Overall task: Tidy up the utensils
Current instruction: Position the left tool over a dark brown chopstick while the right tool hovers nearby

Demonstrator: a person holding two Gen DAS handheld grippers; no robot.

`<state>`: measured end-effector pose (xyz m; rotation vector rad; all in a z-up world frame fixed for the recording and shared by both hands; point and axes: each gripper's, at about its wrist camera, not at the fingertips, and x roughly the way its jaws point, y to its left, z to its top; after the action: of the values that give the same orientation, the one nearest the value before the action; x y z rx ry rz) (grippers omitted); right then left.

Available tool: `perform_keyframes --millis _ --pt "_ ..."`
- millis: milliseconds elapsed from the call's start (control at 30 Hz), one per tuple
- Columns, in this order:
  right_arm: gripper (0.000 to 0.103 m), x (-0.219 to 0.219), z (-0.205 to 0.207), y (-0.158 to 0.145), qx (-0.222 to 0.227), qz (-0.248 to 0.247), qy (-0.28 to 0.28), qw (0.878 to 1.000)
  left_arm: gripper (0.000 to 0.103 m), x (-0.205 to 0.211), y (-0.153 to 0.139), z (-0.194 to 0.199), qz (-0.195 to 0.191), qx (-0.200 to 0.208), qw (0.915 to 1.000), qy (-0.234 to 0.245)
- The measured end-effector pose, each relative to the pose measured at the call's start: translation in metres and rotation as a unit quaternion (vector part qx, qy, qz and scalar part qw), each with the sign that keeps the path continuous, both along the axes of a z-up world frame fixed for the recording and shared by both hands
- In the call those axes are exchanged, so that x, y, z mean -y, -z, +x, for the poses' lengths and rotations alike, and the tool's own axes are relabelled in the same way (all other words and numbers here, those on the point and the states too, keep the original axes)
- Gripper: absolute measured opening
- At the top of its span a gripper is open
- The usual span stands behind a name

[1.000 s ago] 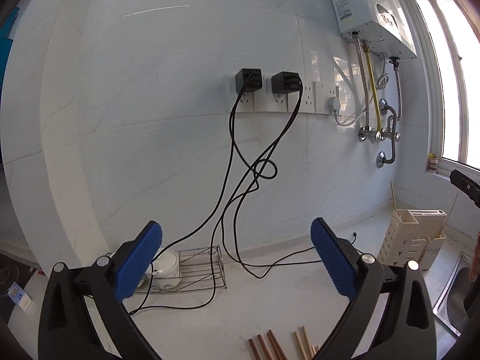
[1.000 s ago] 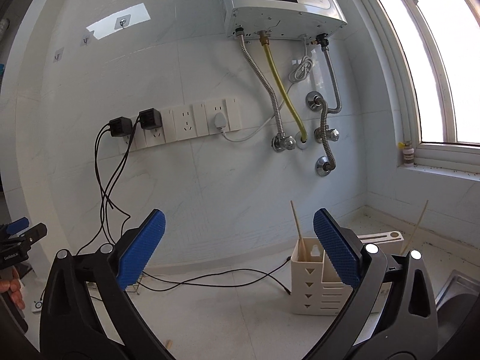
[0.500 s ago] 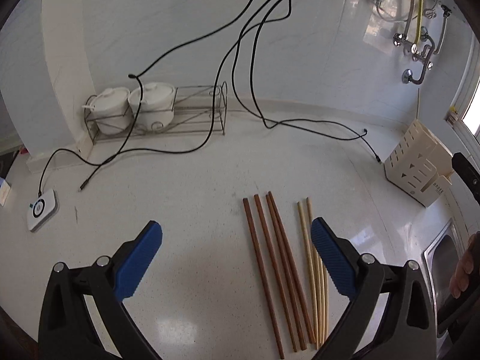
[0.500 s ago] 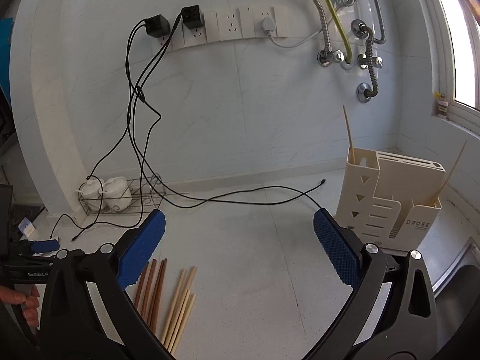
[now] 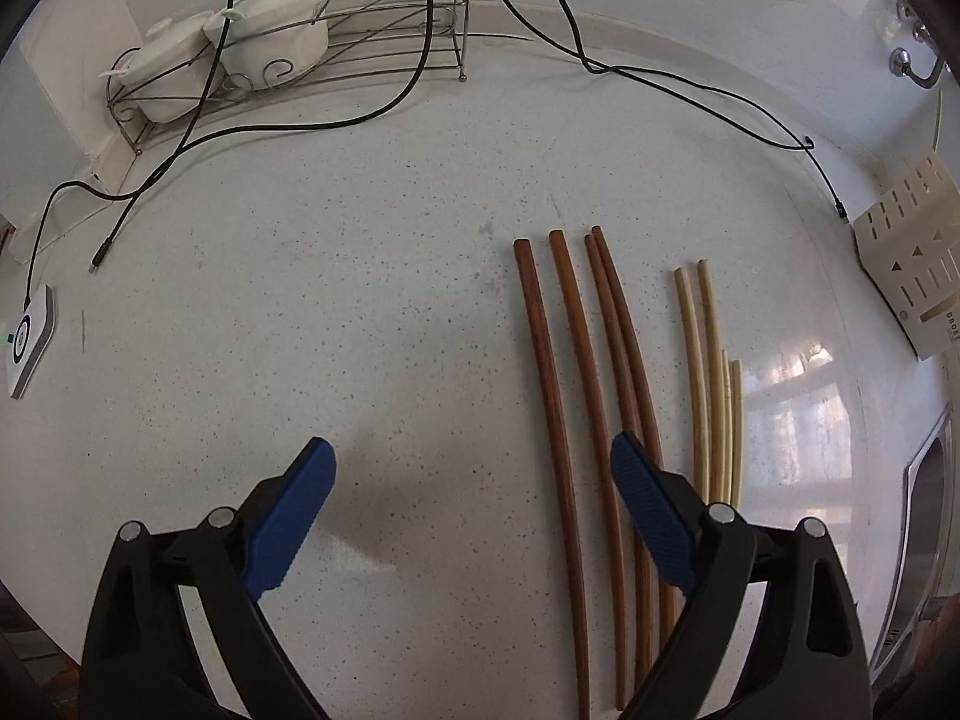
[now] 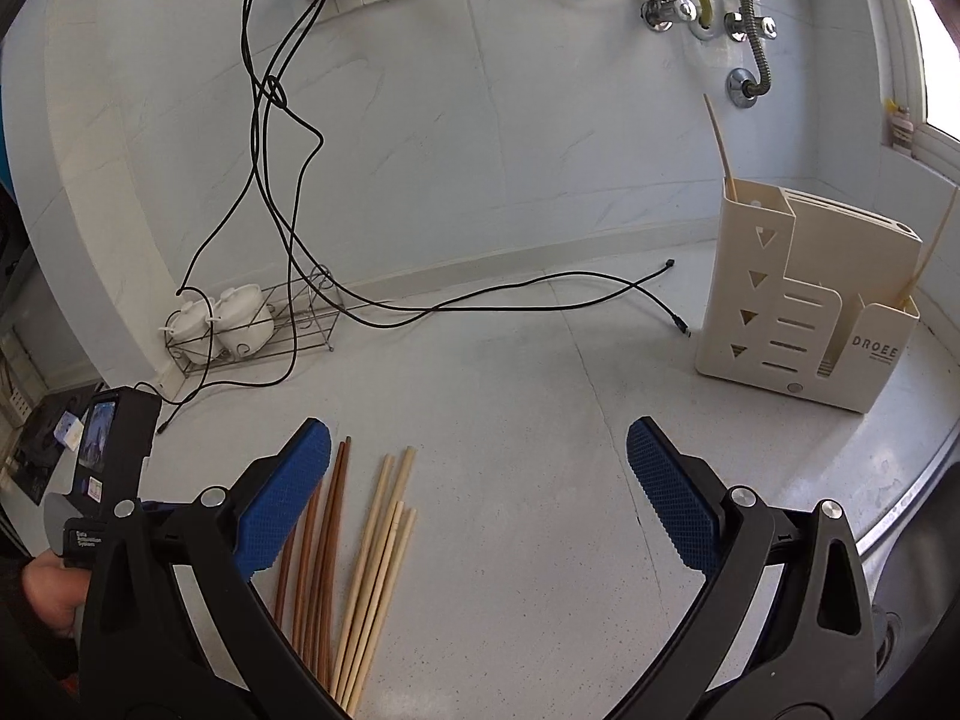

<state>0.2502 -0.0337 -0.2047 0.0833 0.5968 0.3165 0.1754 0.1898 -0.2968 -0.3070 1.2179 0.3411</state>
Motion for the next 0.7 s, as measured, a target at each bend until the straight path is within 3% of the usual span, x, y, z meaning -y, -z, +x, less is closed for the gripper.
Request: perform_keyframes --millis 233,700 --pt "0.095 0.0 0.008 0.008 -0.026 -0.01 0.003 1.0 0.091 0.001 0.008 0.019 0.029 -0.024 0.9993 0.001" --pt "0.095 -0.007 0.016 0.016 -0.042 -0.029 0.003 0.999 0.087 0.005 0.021 0.033 0.042 -0.072 0.9964 0.015"
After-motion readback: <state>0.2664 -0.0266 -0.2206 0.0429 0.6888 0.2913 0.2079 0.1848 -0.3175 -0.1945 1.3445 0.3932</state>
